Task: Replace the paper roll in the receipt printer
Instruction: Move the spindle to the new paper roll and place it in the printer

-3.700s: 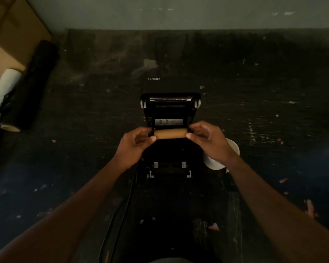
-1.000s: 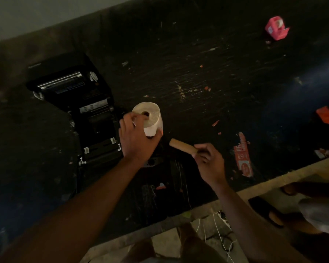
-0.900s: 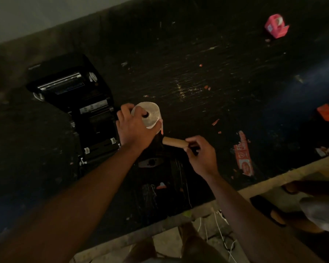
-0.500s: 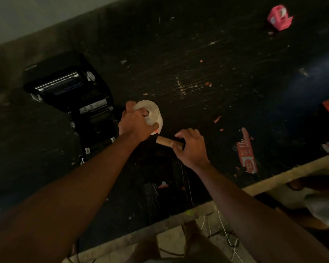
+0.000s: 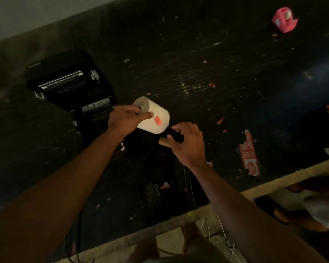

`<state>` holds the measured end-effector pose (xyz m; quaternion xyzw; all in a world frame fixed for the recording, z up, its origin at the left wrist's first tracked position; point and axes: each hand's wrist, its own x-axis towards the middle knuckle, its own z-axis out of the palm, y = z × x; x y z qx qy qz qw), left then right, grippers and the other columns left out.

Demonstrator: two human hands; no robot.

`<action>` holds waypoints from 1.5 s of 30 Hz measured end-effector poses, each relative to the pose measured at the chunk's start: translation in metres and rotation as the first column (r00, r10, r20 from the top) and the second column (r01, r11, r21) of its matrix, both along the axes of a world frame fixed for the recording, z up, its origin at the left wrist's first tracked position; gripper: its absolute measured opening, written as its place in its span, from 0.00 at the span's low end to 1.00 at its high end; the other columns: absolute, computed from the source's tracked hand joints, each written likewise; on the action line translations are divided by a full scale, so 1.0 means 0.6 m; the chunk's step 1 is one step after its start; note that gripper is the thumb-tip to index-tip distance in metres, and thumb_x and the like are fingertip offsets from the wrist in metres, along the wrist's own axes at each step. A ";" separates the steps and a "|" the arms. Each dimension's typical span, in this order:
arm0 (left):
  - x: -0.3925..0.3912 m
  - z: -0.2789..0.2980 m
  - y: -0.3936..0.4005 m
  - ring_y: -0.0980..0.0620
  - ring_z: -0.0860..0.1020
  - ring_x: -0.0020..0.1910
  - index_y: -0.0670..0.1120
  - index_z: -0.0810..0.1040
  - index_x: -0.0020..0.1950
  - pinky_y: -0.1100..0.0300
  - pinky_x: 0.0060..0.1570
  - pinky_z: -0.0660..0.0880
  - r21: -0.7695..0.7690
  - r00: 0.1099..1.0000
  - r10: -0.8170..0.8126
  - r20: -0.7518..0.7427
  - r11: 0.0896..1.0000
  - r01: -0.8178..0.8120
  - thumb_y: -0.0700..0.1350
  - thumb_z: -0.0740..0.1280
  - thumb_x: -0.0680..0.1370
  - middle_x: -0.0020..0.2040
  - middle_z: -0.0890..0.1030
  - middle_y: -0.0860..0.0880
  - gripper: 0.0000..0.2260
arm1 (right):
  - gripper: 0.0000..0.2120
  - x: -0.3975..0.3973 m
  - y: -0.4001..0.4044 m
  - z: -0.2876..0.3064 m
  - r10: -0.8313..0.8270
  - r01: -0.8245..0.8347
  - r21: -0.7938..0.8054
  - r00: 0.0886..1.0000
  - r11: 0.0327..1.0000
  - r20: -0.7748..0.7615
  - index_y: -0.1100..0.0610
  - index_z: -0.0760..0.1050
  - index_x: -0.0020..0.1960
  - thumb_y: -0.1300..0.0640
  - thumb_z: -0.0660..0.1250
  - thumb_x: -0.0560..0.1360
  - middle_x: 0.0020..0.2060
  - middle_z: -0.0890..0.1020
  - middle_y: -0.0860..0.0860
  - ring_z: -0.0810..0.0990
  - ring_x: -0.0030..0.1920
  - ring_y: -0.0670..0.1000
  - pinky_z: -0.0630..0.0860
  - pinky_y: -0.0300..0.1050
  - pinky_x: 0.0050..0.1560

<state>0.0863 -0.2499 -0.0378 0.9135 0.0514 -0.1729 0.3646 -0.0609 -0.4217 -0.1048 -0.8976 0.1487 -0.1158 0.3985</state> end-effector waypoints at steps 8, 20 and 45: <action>-0.101 0.055 0.033 0.49 0.85 0.55 0.52 0.88 0.53 0.57 0.41 0.85 -0.396 0.907 0.228 -0.355 0.842 -0.367 0.61 0.83 0.59 0.57 0.86 0.50 0.25 | 0.16 0.039 0.014 0.126 0.282 -0.273 -0.078 0.946 0.959 0.159 0.50 0.79 0.55 0.50 0.80 0.71 0.55 0.79 0.47 0.77 0.56 0.46 0.76 0.44 0.57; -0.156 0.084 0.089 0.46 0.84 0.56 0.51 0.87 0.49 0.51 0.49 0.85 -0.488 0.876 0.272 -0.399 0.746 -0.454 0.58 0.82 0.62 0.58 0.85 0.46 0.20 | 0.03 0.032 0.016 0.193 0.401 -0.408 0.041 0.908 0.912 0.120 0.59 0.83 0.49 0.63 0.75 0.75 0.47 0.84 0.51 0.83 0.47 0.47 0.81 0.42 0.50; -0.196 0.076 0.229 0.49 0.88 0.50 0.52 0.82 0.61 0.52 0.43 0.85 -0.638 0.802 0.296 -0.519 0.490 -0.594 0.59 0.87 0.52 0.50 0.90 0.49 0.39 | 0.16 -0.039 0.010 -0.007 0.410 -0.508 -0.507 0.861 0.696 -0.301 0.53 0.80 0.62 0.53 0.71 0.76 0.58 0.82 0.54 0.81 0.57 0.54 0.80 0.52 0.55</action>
